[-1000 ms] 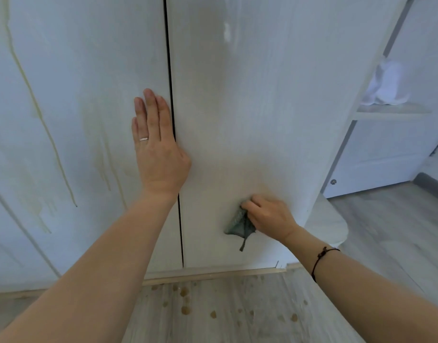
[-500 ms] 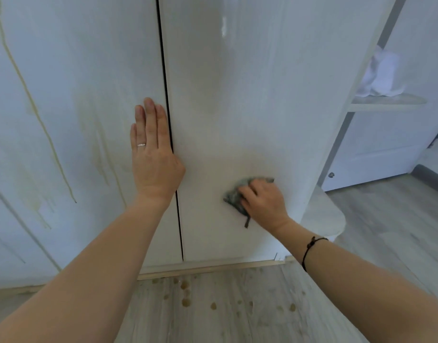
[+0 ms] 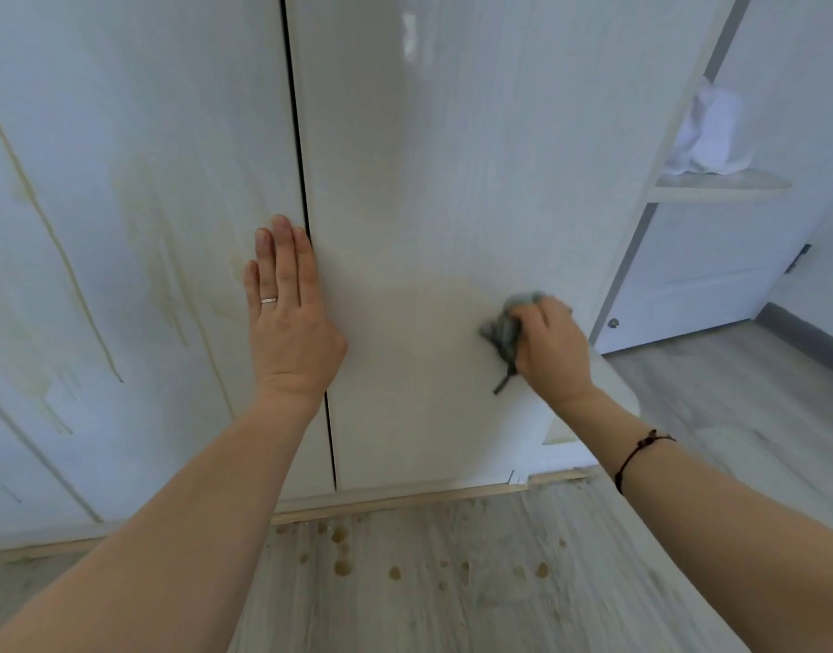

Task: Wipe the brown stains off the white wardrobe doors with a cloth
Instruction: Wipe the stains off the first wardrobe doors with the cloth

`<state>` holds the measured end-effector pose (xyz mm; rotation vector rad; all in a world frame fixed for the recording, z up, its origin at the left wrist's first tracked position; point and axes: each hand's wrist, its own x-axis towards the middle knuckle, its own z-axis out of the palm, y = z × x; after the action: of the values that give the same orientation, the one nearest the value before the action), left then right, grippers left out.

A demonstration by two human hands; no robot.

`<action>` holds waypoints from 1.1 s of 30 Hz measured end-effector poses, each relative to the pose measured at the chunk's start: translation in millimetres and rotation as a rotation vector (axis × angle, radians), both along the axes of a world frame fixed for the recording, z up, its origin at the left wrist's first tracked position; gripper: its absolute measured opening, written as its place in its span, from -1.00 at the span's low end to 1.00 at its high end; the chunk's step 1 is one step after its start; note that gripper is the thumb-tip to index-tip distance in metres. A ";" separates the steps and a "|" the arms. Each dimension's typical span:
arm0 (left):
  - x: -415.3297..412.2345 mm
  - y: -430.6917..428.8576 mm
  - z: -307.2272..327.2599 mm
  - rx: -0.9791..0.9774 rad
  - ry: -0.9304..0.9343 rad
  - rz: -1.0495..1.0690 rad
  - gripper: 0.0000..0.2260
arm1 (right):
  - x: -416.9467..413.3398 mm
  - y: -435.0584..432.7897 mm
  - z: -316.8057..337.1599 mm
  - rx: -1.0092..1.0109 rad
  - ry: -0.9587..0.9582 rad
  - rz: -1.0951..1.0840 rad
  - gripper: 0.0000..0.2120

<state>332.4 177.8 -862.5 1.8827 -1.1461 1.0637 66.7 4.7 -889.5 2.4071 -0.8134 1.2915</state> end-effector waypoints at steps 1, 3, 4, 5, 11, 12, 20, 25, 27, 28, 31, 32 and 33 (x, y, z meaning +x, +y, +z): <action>-0.9 -0.5 0.0 -0.002 0.005 0.002 -0.21 | 8.3 2.8 19.2 0.027 -0.136 -0.026 -0.81; -2.4 -1.3 0.4 0.000 0.005 0.005 -0.21 | 28.4 11.1 51.6 0.111 -0.376 -0.055 -0.83; -2.5 -0.9 0.6 0.002 0.005 0.009 -0.22 | 40.4 17.7 60.3 0.136 -0.427 -0.050 -0.84; -3.2 -1.0 0.9 0.004 0.009 0.013 -0.22 | 53.1 25.1 63.3 0.116 -0.417 -0.037 -0.84; -4.1 3.0 2.5 0.017 0.005 0.006 -0.25 | 84.8 45.8 -3.2 -0.211 -0.076 0.060 -0.79; -3.5 3.5 2.7 0.022 0.003 0.003 -0.24 | 76.8 39.4 -12.0 -0.241 -0.021 0.064 -0.83; -2.9 2.7 0.4 0.032 0.010 0.017 -0.20 | 50.7 30.1 32.1 0.036 -0.242 -0.025 -0.82; -5.0 1.4 1.2 0.026 0.028 0.004 -0.22 | 69.3 43.4 30.8 -0.019 -0.165 0.070 -0.78; -4.9 3.3 1.8 0.031 0.026 -0.002 -0.22 | 63.6 40.5 7.4 -0.107 -0.036 0.077 -0.82; -4.9 4.2 2.2 0.029 0.024 -0.004 -0.23 | 56.3 35.8 -6.8 -0.136 0.035 0.083 -0.83; -5.1 6.2 3.1 0.029 0.028 -0.017 -0.22 | 17.8 17.0 -49.1 -0.097 0.267 0.087 -0.78; -5.3 6.1 3.4 0.028 0.029 -0.016 -0.22 | 1.8 11.3 -59.1 -0.052 0.320 0.066 -0.74; -5.5 6.0 3.5 0.024 0.025 -0.013 -0.23 | -14.6 6.2 -65.9 0.004 0.357 0.033 -0.71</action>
<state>326.9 183.8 -859.0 1.9000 -1.1600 1.0209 52.1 10.9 -955.3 2.5569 -0.6745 0.8302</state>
